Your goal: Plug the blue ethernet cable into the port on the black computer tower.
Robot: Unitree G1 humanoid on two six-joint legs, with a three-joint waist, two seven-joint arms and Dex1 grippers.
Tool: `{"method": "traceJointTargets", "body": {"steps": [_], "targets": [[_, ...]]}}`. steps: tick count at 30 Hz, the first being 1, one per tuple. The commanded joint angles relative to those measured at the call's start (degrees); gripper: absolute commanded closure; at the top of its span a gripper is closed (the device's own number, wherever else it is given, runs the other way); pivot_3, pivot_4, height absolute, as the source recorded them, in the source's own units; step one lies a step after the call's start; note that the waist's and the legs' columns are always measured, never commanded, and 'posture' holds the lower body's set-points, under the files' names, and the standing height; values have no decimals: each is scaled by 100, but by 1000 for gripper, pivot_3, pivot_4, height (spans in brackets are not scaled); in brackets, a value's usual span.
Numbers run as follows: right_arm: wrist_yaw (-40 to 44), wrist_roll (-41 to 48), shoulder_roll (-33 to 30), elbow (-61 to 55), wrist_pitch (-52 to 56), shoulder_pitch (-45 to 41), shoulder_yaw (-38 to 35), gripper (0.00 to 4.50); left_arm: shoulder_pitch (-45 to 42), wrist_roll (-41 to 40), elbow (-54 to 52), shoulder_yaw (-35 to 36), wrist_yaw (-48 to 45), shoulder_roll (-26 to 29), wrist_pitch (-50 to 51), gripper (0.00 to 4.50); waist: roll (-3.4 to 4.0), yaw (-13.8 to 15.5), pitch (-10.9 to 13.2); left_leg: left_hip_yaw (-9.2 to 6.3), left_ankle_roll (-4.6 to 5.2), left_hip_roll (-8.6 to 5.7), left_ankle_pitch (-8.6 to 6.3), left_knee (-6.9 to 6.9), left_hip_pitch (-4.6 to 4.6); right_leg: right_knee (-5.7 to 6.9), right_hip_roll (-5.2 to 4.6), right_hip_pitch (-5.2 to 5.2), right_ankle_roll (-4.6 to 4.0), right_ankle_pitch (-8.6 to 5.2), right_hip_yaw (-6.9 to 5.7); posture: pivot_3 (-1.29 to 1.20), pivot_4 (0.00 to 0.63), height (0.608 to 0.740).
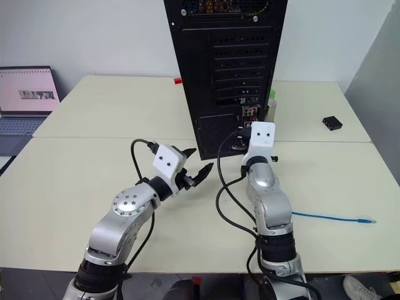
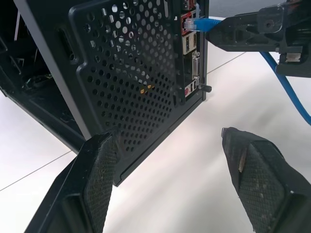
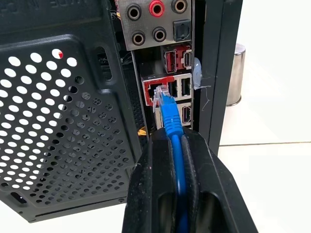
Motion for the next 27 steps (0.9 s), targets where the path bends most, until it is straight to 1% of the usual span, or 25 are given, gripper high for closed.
{"method": "traceJointTargets", "body": {"steps": [1, 12, 20, 27], "targets": [[71, -42, -2, -46, -115, -190, 56, 4500, -36, 20, -136, 0, -27, -49, -154, 978, 0, -7, 0, 0, 0, 0, 0, 0, 0, 0, 0, 0, 0, 0, 0, 0, 150, 740], [223, -124, -61, 150, -142, -458, 230, 4500, -26, 55, -117, -12, -19, -89, -175, 978, 0, -138, 0, 3, 0, 2, 0, 1, 4, 3, 3, 0, 0, 0, 6, 0, 150, 740], [354, -332, -130, 198, -262, -495, 502, 4500, -6, 67, -127, -25, -12, -108, -193, 978, 0, -162, 0, 6, 0, 3, 0, 1, 6, 4, 4, 0, 0, 0, 11, 0, 150, 740], [371, -397, -108, 242, -296, -490, 488, 4500, -1, 80, -128, -28, -14, -116, -204, 978, 1, -163, 1, 8, -1, 4, 0, -5, -5, 0, 4, -12, 0, 0, 13, 0, 150, 740]]}}
